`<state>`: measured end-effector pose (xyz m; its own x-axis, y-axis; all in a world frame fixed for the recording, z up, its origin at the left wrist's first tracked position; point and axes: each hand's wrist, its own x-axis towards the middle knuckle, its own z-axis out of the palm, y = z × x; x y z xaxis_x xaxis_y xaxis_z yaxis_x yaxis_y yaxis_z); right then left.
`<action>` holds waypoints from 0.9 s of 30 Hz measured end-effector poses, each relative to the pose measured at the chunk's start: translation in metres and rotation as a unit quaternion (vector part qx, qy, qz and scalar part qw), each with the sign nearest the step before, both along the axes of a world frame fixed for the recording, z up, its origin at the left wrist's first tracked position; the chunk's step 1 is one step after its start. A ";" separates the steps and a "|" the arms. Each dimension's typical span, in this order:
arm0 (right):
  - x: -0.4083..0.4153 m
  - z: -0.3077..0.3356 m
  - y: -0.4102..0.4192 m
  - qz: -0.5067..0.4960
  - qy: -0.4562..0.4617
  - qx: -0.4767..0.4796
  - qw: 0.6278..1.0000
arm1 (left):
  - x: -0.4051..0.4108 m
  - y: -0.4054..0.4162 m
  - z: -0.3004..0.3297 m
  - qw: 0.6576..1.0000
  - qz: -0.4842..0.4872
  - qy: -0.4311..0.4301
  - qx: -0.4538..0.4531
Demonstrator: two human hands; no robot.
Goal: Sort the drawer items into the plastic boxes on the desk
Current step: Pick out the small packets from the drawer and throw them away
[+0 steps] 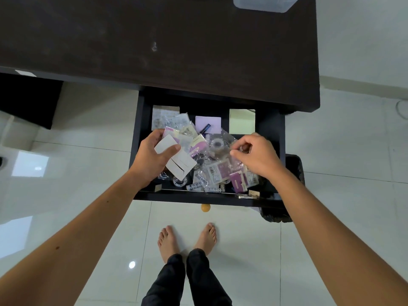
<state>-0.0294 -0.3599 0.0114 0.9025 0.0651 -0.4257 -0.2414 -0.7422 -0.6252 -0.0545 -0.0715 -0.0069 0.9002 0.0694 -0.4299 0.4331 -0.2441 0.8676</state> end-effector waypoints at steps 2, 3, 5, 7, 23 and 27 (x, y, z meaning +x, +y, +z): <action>0.001 0.005 -0.001 0.002 0.010 0.002 1.000 | -0.001 0.000 0.000 1.000 0.001 0.000 -0.001; 0.001 0.008 -0.002 0.000 0.015 0.008 1.000 | -0.001 0.000 0.001 1.000 0.002 -0.001 -0.001; 0.001 0.016 -0.006 -0.015 0.024 0.024 0.999 | -0.002 0.000 0.001 1.000 0.007 -0.006 -0.007; 0.001 0.022 -0.011 -0.031 0.027 0.050 0.998 | -0.002 0.000 0.003 1.000 0.013 -0.007 -0.015; -0.007 0.017 -0.024 0.270 0.119 -0.162 0.942 | -0.004 0.000 0.004 1.000 0.003 -0.016 -0.014; -0.008 0.020 -0.024 0.277 0.126 -0.147 0.941 | -0.005 0.001 0.004 1.000 0.000 -0.019 -0.012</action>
<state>-0.0375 -0.3840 0.0311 0.6337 0.3410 -0.6944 0.1203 -0.9301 -0.3470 -0.0594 -0.0702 -0.0032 0.9160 0.0598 -0.3966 0.3996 -0.2225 0.8893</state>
